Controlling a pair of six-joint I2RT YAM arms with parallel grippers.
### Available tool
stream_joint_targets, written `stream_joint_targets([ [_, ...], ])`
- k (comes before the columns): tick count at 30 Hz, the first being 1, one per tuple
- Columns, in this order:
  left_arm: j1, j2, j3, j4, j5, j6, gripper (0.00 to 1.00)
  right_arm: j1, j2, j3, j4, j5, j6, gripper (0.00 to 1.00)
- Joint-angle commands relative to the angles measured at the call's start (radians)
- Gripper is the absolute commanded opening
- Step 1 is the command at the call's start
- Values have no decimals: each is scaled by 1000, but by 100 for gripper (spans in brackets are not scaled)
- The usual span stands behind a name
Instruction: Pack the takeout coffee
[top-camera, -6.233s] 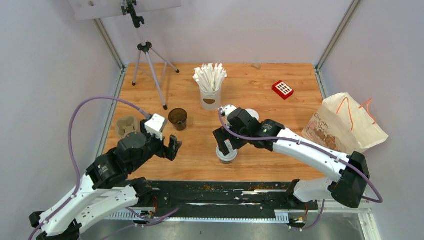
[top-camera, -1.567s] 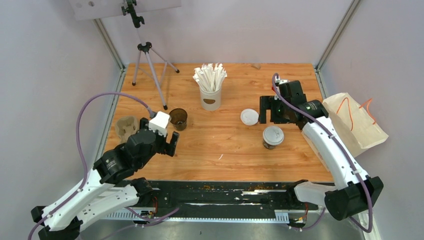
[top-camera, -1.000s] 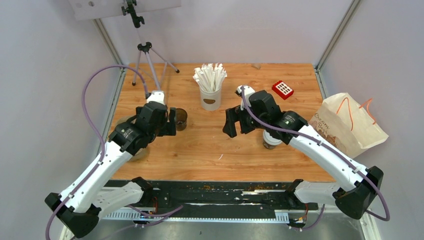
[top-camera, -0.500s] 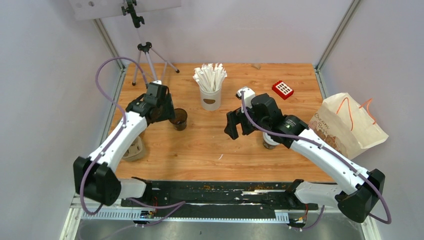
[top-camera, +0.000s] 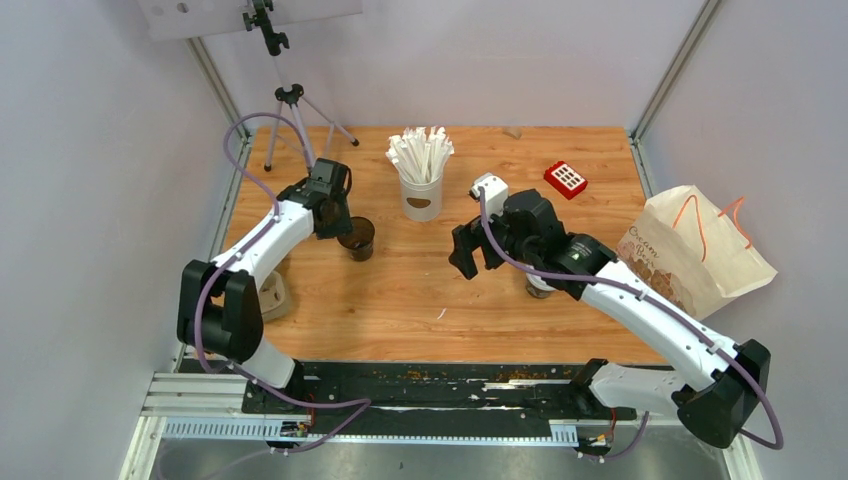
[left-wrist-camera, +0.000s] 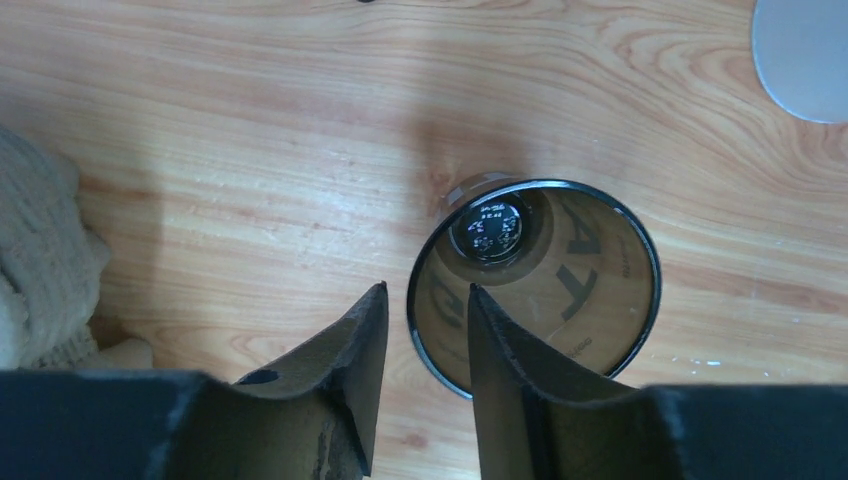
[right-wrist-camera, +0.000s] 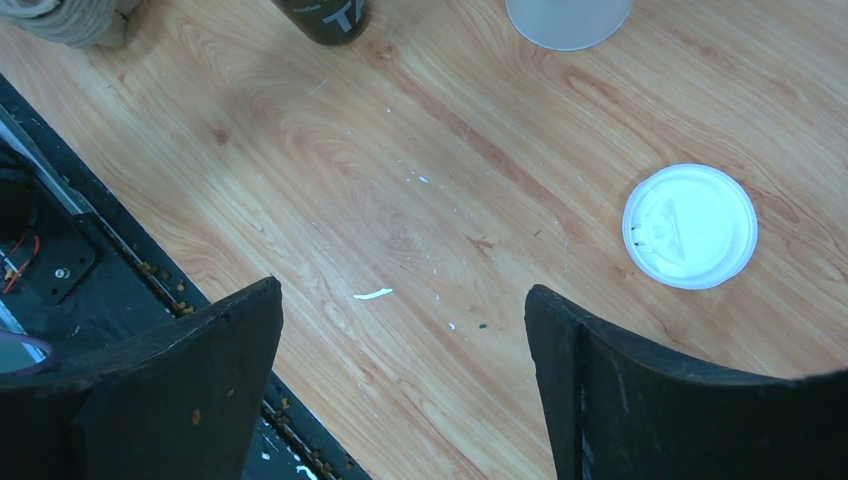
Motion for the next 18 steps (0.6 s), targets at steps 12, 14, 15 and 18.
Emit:
stream_joint_targets([
  [12, -1, -75, 45, -83, 179, 146, 0, 5, 8, 22, -60, 33, 3, 90],
  [14, -9, -124, 28, -117, 175, 163, 0, 5, 23, 29, -81, 49, 5, 91],
  [15, -10, -154, 11, -124, 184, 167, 0, 3, 28, 30, -84, 60, 8, 92],
  [18, -23, -253, -50, -130, 221, 177, 1, -1, 46, 34, -70, 84, 14, 93],
])
